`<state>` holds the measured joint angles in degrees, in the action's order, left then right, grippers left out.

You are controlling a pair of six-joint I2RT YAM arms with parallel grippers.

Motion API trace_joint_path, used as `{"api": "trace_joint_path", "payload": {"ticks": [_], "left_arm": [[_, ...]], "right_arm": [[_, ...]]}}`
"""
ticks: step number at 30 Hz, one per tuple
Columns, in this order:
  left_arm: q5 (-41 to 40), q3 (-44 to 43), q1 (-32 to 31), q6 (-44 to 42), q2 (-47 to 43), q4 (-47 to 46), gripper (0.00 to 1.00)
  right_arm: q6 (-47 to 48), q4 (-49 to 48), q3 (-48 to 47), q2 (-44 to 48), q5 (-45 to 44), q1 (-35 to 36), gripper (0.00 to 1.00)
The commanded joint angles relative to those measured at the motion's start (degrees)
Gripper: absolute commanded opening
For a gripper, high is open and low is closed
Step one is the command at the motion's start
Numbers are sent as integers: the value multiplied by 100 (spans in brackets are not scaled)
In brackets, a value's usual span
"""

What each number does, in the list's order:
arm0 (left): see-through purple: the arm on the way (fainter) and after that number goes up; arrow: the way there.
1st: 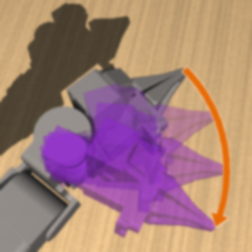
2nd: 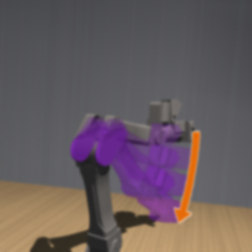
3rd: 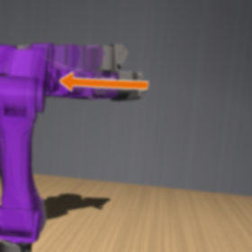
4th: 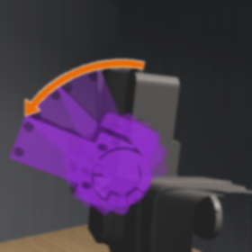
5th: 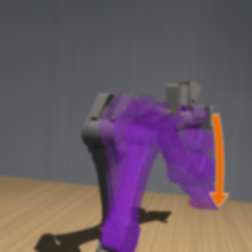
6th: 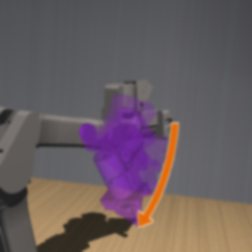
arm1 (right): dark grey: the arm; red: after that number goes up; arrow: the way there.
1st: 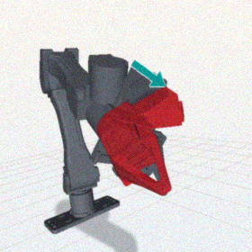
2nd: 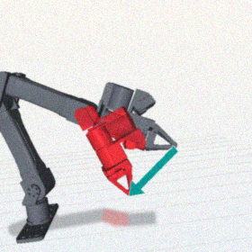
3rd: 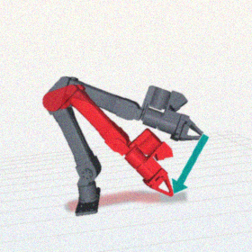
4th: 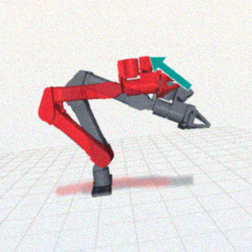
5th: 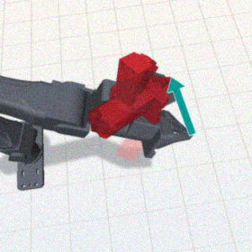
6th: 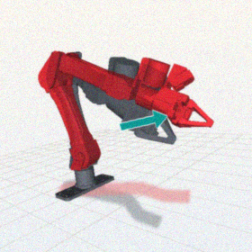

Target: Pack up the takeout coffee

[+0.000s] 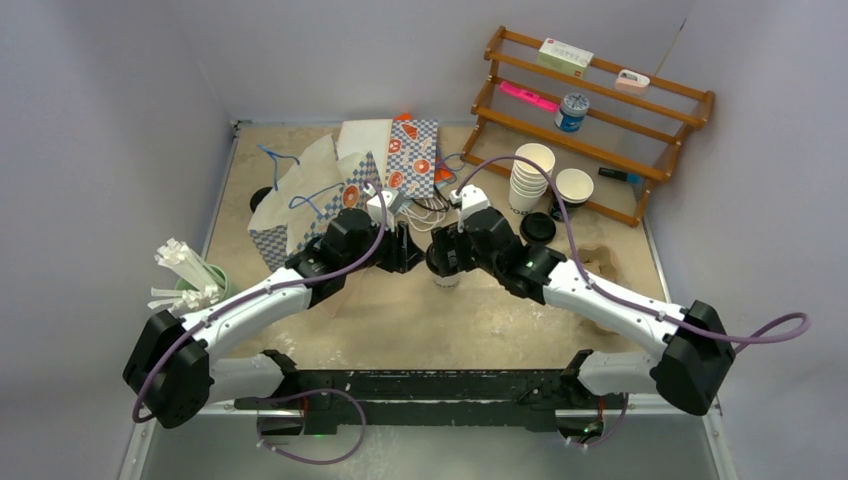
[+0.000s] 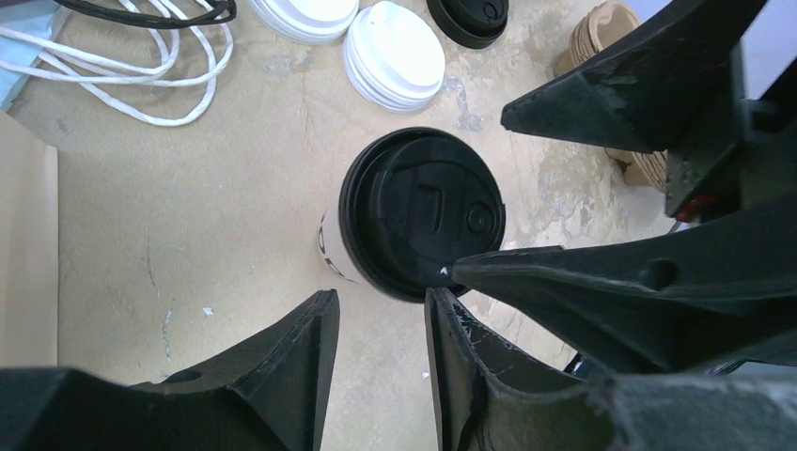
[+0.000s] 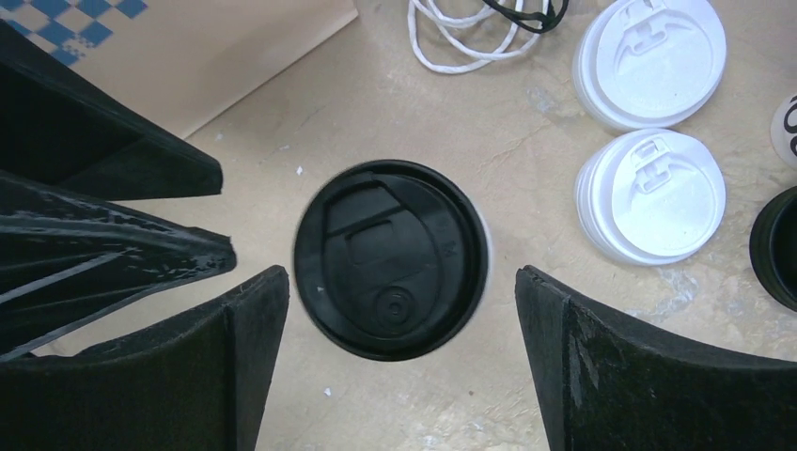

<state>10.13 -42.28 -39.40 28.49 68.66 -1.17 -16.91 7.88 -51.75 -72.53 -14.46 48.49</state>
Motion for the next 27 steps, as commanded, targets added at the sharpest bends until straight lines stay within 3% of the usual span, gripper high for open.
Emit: {"api": "trace_joint_path", "payload": {"ticks": [1, 9, 18, 27], "left_arm": [[129, 18, 19, 59, 58, -321, 41], [97, 18, 20, 104, 168, -366, 37], [269, -110, 20, 171, 508, -638, 32], [322, -175, 20, 196, 672, -693, 29]], "right_arm": [[-179, 242, -271, 162, -109, 30, 90], [-101, 423, -444, 23, -46, 28, 80], [-391, 1023, -819, -96, -212, 23, 53], [-632, 1464, -1192, -311, -459, -192, 36]]}}
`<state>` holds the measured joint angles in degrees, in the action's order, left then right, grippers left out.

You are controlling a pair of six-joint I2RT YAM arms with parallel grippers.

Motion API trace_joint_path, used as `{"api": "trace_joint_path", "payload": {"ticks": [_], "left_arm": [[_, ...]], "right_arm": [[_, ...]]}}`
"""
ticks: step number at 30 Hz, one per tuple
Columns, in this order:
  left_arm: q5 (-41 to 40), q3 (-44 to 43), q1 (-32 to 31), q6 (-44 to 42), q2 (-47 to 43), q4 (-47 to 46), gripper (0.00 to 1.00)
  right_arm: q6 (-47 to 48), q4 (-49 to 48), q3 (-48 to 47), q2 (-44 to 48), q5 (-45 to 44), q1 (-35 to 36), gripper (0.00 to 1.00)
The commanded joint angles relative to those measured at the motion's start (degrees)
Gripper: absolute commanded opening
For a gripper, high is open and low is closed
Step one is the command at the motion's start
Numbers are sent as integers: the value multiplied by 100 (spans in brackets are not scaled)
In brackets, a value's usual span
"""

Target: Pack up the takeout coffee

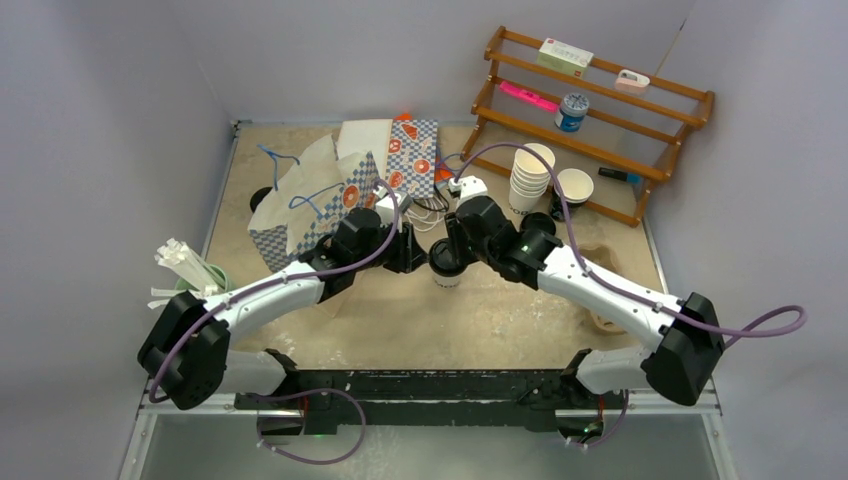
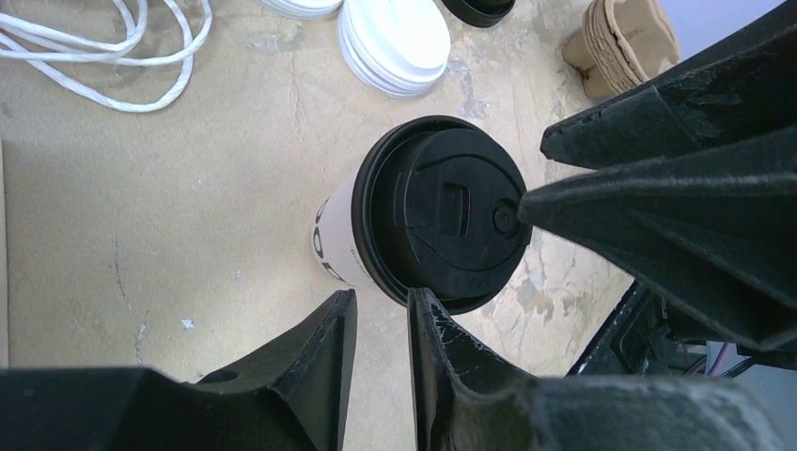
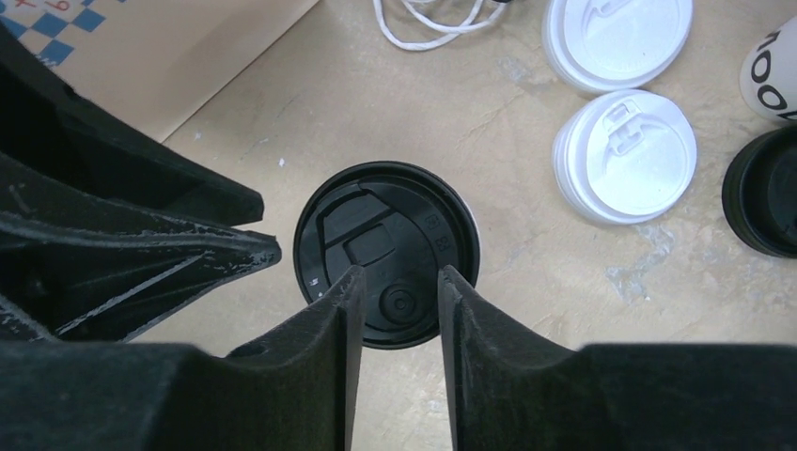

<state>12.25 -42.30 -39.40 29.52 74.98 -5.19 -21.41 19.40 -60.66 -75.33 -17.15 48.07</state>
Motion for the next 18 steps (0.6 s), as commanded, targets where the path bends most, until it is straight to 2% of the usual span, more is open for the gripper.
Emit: {"api": "trace_joint_path", "payload": {"ticks": [1, 4, 8, 18], "left_arm": [[111, -173, 20, 91, 50, -294, 29], [119, -173, 20, 105, 86, -314, 29], [132, -181, 20, 115, 137, -344, 28], [186, -200, 20, 117, 253, -395, 27]], "right_arm": [[-197, 332, -327, -40, -125, -223, 34], [-222, 375, -386, -64, 171, -469, 26], [-191, 394, -441, -126, 562, -710, 26], [-145, 303, -486, -391, 977, -812, 23]]}}
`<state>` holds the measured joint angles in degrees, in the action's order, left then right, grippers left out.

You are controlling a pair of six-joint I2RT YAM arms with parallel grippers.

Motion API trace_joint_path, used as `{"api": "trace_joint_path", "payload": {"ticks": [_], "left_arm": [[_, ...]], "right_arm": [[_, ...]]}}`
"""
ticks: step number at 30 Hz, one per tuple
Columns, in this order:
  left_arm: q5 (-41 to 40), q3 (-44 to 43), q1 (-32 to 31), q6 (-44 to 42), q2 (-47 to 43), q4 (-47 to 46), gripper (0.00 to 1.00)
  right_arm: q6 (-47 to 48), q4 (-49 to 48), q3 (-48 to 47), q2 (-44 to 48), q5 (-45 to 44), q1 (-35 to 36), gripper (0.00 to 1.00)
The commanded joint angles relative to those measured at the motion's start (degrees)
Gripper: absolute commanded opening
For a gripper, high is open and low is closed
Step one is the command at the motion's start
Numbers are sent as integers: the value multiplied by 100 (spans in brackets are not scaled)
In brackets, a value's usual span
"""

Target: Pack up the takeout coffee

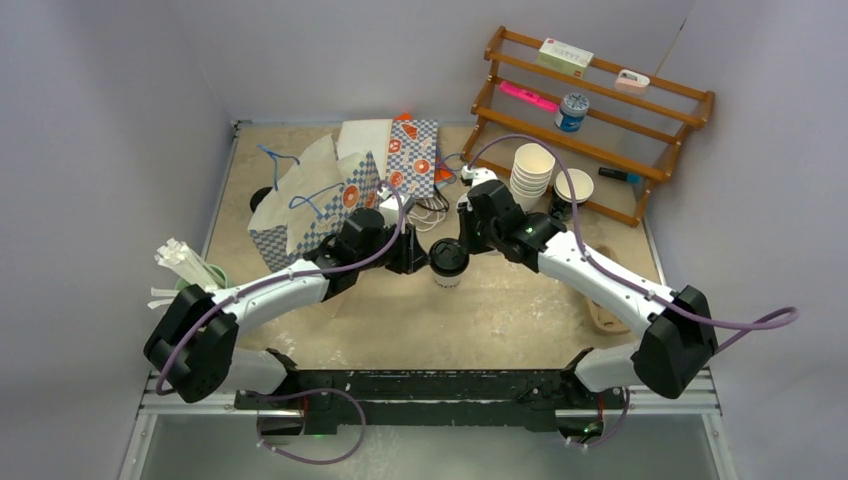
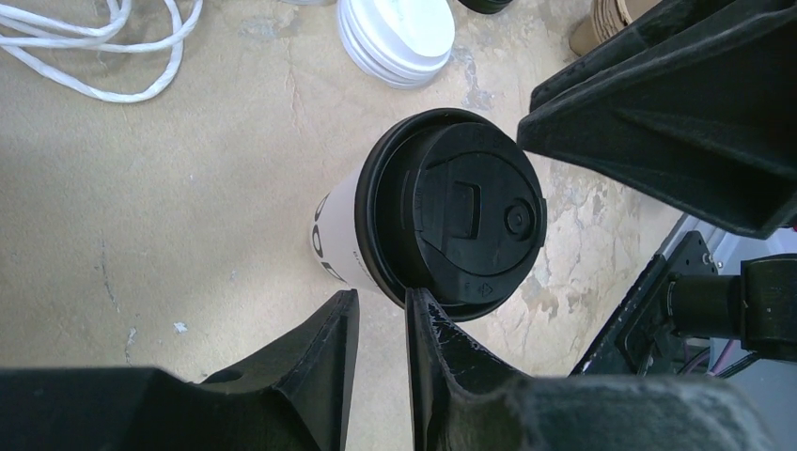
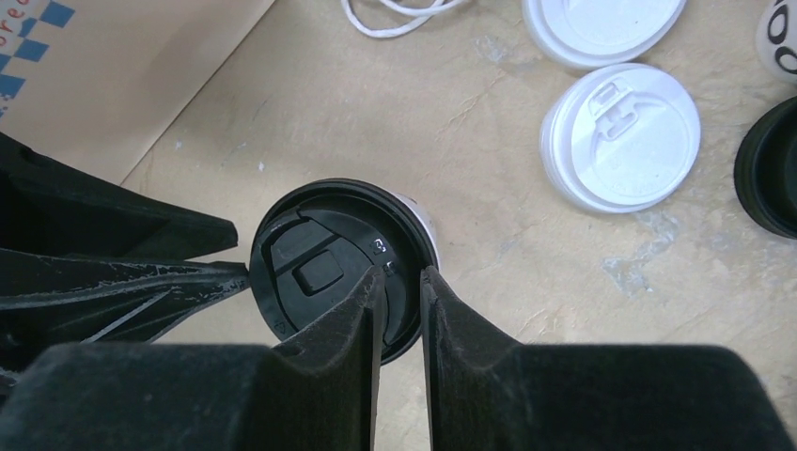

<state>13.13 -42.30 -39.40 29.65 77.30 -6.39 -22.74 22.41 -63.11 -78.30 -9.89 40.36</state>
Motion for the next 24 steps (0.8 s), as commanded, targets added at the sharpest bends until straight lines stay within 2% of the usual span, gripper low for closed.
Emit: {"api": "trace_joint_path", "payload": {"ticks": [1, 24], "left_arm": [[94, -199, 20, 98, 22, -279, 27], [103, -226, 20, 84, 154, -336, 27]], "right_arm": [[-9, 1, -245, -122, 259, -45, 22], [-182, 17, -24, -144, 824, -251, 22]]}}
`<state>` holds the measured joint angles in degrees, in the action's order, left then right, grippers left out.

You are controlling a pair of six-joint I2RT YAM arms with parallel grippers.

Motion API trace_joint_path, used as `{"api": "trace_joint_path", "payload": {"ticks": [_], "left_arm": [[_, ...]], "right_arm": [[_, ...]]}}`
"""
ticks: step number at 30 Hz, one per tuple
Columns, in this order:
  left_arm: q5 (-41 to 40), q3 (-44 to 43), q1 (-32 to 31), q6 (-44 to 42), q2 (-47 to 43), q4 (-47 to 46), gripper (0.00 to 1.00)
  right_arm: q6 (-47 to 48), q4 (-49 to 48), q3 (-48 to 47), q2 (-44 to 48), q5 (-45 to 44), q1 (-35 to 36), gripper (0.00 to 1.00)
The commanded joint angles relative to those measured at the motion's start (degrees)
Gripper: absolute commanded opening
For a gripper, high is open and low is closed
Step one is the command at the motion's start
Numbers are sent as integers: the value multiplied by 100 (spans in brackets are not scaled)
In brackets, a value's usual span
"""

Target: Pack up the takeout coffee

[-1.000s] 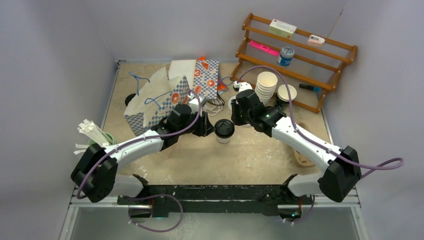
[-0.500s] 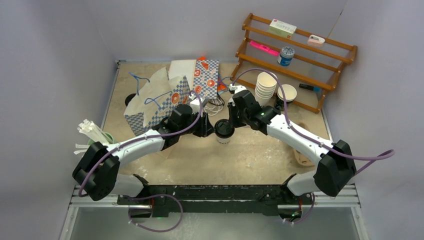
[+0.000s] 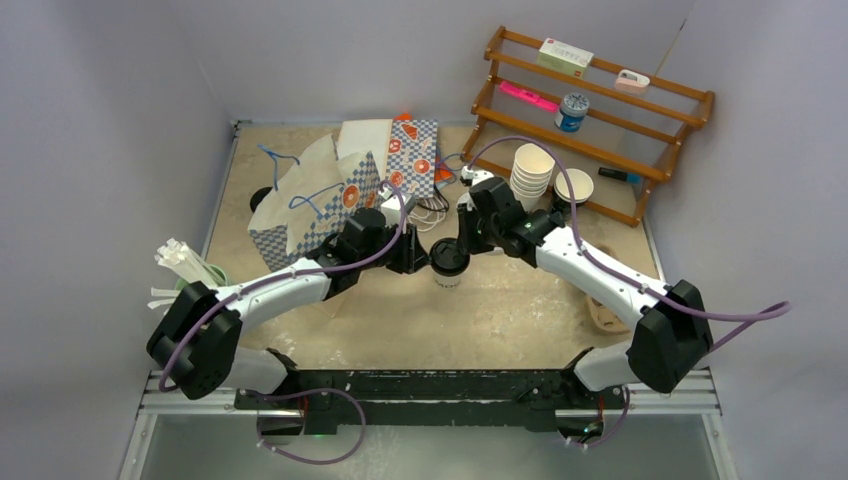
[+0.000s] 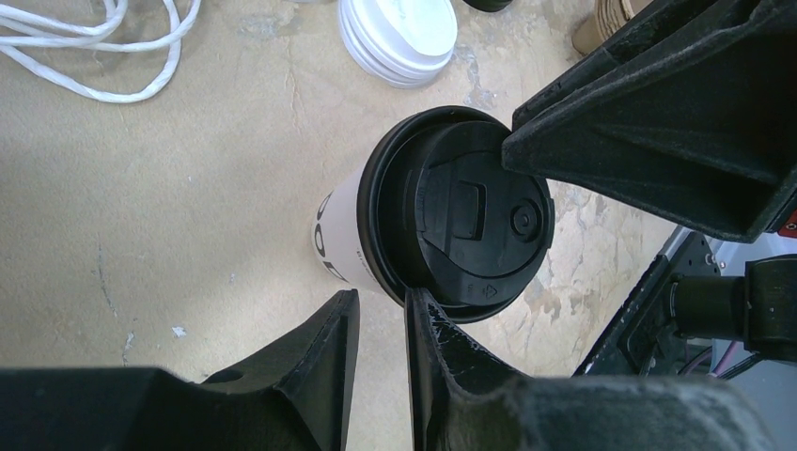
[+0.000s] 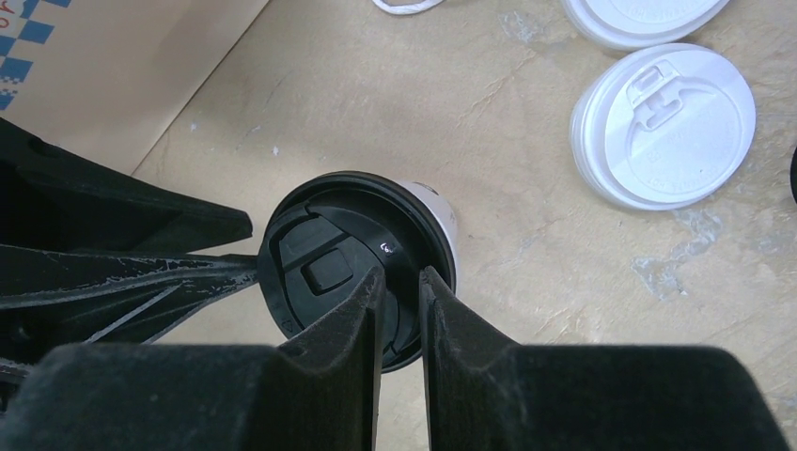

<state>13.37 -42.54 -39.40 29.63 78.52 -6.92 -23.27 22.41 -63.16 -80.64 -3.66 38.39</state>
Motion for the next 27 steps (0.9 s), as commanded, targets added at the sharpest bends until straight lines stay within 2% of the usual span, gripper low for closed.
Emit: {"api": "trace_joint_path", "payload": {"ticks": [1, 14, 27], "left_arm": [[78, -208, 20, 83, 38, -284, 27], [61, -219, 20, 24, 83, -267, 27], [60, -210, 20, -37, 193, -240, 26]], "right_arm": [[-146, 17, 5, 92, 219, -59, 22], [-389, -199, 468, 241, 732, -342, 28], [-542, -523, 993, 344, 1189, -544, 28]]}}
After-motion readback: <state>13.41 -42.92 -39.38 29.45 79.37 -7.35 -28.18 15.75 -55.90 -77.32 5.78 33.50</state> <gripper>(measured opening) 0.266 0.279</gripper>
